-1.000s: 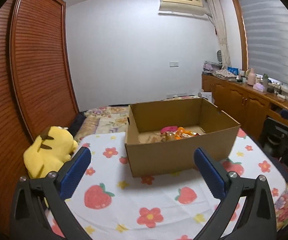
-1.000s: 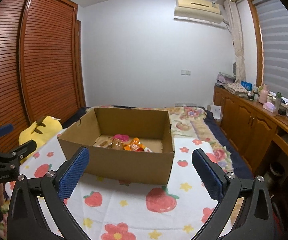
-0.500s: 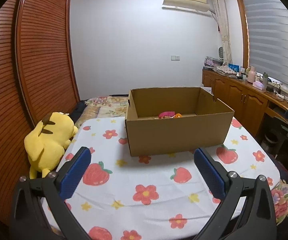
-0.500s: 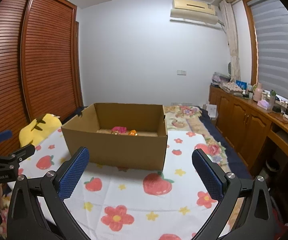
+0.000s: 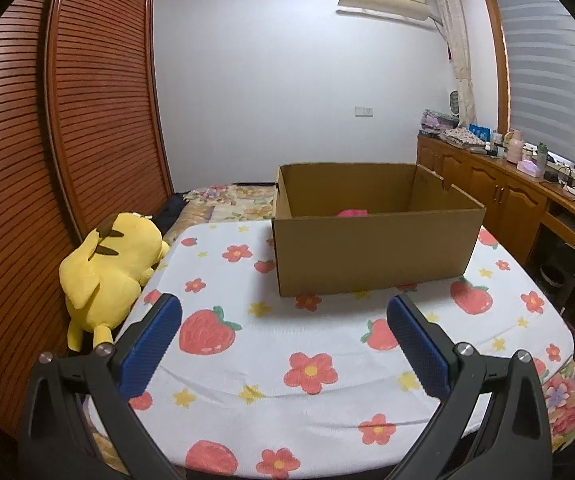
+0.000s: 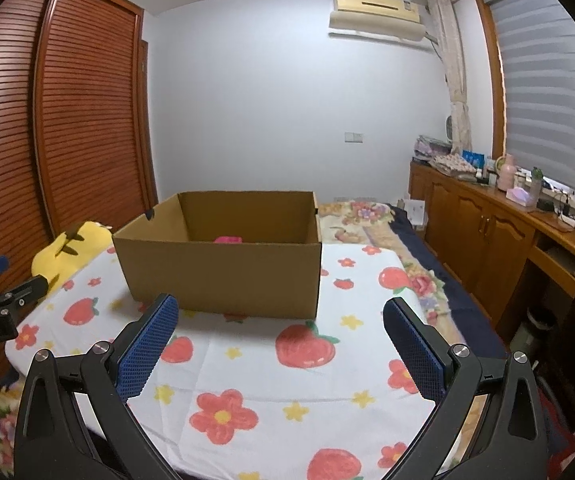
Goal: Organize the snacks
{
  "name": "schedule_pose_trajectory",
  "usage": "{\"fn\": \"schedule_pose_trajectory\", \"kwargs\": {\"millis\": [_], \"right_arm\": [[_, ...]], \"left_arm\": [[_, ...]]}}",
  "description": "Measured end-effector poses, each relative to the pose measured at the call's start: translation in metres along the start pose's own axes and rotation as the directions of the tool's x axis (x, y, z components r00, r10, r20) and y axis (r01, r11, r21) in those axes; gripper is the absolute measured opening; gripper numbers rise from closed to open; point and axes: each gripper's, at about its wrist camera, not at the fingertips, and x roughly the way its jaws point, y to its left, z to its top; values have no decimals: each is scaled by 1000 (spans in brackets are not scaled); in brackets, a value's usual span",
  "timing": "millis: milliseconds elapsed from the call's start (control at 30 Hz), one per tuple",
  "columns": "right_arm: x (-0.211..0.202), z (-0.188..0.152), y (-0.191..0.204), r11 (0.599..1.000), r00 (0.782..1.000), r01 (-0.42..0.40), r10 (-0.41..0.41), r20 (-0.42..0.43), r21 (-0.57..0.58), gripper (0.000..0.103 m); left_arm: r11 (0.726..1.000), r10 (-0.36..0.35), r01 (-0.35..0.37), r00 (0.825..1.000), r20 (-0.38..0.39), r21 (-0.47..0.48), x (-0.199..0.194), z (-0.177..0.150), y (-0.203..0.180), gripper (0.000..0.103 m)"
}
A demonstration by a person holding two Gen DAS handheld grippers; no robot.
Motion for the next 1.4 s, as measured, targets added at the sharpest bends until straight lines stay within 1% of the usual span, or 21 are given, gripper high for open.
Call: {"fn": "schedule_pose_trajectory", "kwargs": {"millis": [200,1400], "right_arm": [[6,-8,-1,1000,1000,0,0,-22,5,103],[7,-7,1,1000,1000,-9,9,-21,7,103]], "left_arm": [[1000,-1,1,1000,-13,5,4,-5,-2,103],[1000,-1,1,1000,7,14,-3,-2,-3,103]]}}
